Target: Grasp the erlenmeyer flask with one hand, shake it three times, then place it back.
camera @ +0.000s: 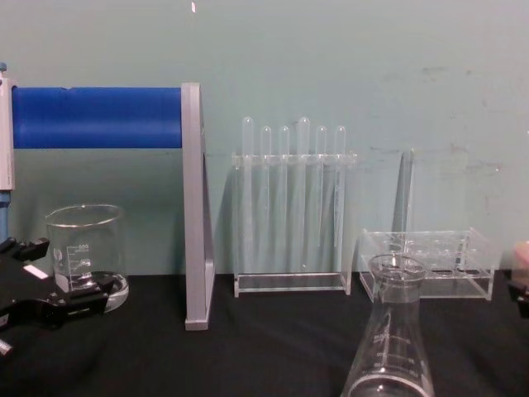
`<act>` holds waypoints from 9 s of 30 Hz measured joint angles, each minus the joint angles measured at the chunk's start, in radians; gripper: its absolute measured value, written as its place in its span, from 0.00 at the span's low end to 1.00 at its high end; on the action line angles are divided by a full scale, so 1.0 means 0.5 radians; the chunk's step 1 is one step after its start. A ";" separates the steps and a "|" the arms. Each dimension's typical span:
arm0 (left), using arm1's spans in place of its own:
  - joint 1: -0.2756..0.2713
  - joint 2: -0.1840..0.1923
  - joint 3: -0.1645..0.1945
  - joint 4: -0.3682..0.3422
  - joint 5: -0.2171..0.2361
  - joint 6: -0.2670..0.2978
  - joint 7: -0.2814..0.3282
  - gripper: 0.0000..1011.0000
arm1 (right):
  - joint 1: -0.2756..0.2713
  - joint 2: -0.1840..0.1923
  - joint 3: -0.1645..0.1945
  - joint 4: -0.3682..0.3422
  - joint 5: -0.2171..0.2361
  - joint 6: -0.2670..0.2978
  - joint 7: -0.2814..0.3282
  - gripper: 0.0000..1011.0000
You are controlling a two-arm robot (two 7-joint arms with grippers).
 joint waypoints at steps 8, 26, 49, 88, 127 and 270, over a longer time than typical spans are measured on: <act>0.000 0.000 0.000 0.000 0.000 0.000 0.000 0.99 | 0.000 0.000 0.000 0.000 0.000 0.000 0.000 0.99; 0.000 0.000 0.000 0.000 0.000 0.000 0.000 0.99 | 0.000 0.000 0.001 0.000 0.000 0.000 0.001 0.99; 0.000 0.000 0.000 0.000 0.000 0.000 0.000 0.99 | -0.267 0.130 0.146 -0.249 0.408 -0.033 0.636 0.99; 0.000 0.000 0.000 0.000 0.000 0.000 0.000 0.99 | -0.080 -0.249 0.043 -0.172 0.245 0.033 0.921 0.99; 0.000 0.000 0.000 0.000 0.000 0.000 0.000 0.99 | -0.022 -0.381 0.081 -0.081 0.194 0.103 0.922 0.73; 0.000 0.000 0.000 0.000 0.000 0.000 0.000 0.99 | 0.051 -0.399 0.264 -0.291 0.165 0.315 0.693 0.45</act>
